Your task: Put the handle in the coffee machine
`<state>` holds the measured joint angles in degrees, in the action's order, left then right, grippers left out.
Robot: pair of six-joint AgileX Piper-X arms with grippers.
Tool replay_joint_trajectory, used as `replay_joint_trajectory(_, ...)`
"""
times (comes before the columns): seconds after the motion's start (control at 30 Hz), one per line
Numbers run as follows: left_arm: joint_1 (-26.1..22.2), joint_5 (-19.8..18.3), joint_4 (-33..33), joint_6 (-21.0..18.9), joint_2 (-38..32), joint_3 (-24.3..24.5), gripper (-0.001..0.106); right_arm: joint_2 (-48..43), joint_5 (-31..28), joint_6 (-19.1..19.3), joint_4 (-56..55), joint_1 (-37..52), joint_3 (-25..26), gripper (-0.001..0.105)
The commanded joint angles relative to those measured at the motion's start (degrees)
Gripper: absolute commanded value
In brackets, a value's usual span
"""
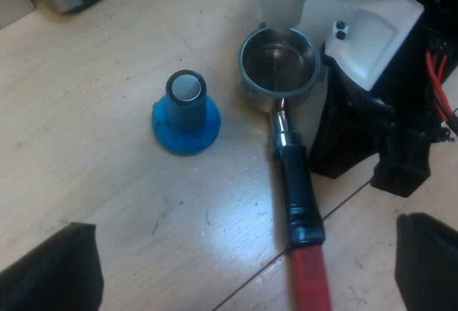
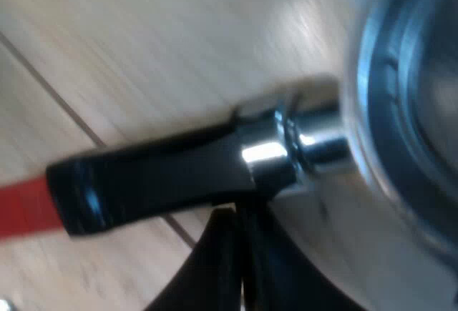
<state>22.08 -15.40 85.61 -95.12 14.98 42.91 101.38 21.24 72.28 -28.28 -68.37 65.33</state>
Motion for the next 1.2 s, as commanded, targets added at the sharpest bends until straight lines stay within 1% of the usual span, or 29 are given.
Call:
replay_joint_trajectory(0.03, 0.1, 0.16, 0.38, -0.37, 0.03, 0.31, 0.085, 0.81, 0.01, -1.55, 3.21, 0.01, 0.64, 0.0)
replay_joint_trajectory(0.17, 0.1, 0.16, 0.38, -0.37, 0.03, 0.31, 0.085, 1.45, -2.48, -3.57, 5.09, 0.01, 0.61, 0.0)
replay_joint_trajectory(0.23, 0.1, 0.16, 0.38, -0.37, 0.03, 0.31, 0.085, 1.61, -5.64, -4.24, 6.72, 0.01, 0.61, 0.0)
replay_joint_trajectory(0.37, 0.1, 0.16, 0.38, -0.37, 0.03, 0.31, 0.085, 1.61, -5.66, -4.39, 10.12, 0.01, 0.61, 0.0)
replay_joint_trajectory(0.5, 0.1, 0.16, 0.38, -0.13, 0.03, 0.31, 0.085, 1.61, -5.96, -4.52, 10.91, 0.01, 0.61, 0.0)
replay_joint_trajectory(0.6, 0.1, 0.16, 0.38, 0.57, 0.03, 0.31, 0.085, 1.2, -4.3, -4.86, 8.73, 0.01, 0.61, 0.0)
replay_joint_trajectory(0.7, 0.1, 0.16, 0.23, 1.61, 0.03, 0.31, 0.085, -0.23, -4.53, -4.72, 5.15, 0.01, 0.61, 0.0)
replay_joint_trajectory(0.8, 0.1, 0.16, 0.23, 1.61, 0.03, 0.31, 0.085, -2.95, -4.73, -3.87, 2.29, 0.01, 0.61, 0.0)
replay_joint_trajectory(0.93, 0.1, 0.16, 0.23, 2.83, 0.03, 0.31, 0.085, -7.13, -4.73, -3.88, -0.37, 0.01, 0.61, 0.0)
replay_joint_trajectory(1.0, 0.1, 0.16, 0.23, 2.98, 0.03, 0.31, 0.085, -8.77, -5.83, -3.88, -1.65, 0.01, 0.61, 0.0)
replay_joint_trajectory(1.07, 0.1, 0.16, 0.23, 3.94, 0.03, 0.31, 0.085, -10.67, -7.93, -3.41, -3.69, 0.01, 0.61, 0.0)
replay_joint_trajectory(1.17, 0.1, 0.0, -0.29, 4.81, 0.03, 0.31, 0.085, -13.61, -10.84, -1.65, -7.04, 0.18, 0.61, 0.0)
replay_joint_trajectory(1.2, 0.1, -0.6, -0.75, 4.8, 0.03, 0.31, 0.085, -14.92, -12.14, -0.33, -8.83, 0.15, 0.61, 0.0)
